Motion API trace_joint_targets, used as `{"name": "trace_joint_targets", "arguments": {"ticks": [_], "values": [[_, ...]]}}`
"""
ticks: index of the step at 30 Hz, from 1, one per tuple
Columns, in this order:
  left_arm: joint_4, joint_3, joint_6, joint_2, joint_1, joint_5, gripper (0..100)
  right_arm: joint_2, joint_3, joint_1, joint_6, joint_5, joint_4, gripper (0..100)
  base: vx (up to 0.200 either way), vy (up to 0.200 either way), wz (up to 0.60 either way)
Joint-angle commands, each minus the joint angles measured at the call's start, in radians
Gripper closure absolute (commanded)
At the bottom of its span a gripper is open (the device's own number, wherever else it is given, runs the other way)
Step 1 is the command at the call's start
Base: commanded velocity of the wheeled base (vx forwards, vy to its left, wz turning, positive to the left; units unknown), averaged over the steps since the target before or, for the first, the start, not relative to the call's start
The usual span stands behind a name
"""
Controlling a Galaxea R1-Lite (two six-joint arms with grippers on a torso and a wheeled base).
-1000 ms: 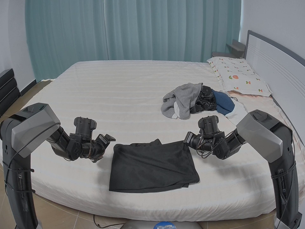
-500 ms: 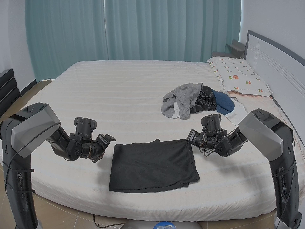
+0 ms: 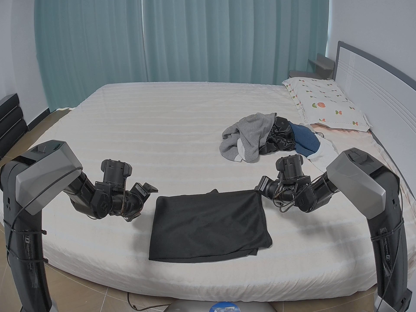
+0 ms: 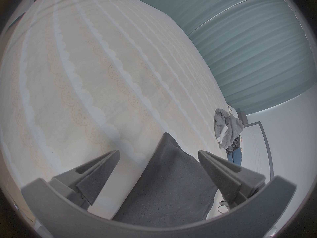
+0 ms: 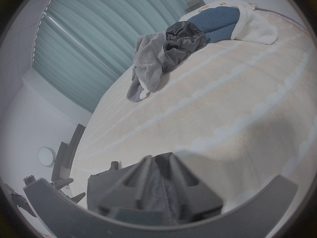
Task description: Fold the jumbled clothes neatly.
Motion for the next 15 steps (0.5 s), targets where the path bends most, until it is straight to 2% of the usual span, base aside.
{"name": "trace_joint_targets", "arguments": {"ticks": [1, 4, 11, 15], "values": [[0.000, 0.000, -0.001, 0.001, 0.000, 0.000, 0, -0.039, 0.040, 0.001, 0.001, 0.002, -0.002, 0, 0.000, 0.000, 0.00], [0.000, 0.001, -0.001, 0.000, 0.000, 0.000, 0, -0.105, 0.124, 0.000, 0.004, 0.022, -0.006, 0, 0.000, 0.000, 0.00], [0.004, 0.001, -0.001, 0.000, 0.000, 0.000, 0, -0.315, 0.520, 0.012, -0.009, 0.157, -0.034, 0, 0.000, 0.000, 0.00], [0.004, 0.001, -0.001, 0.000, 0.000, 0.000, 0, -0.358, 0.673, 0.027, -0.011, 0.178, -0.110, 0, 0.000, 0.000, 0.00]]}}
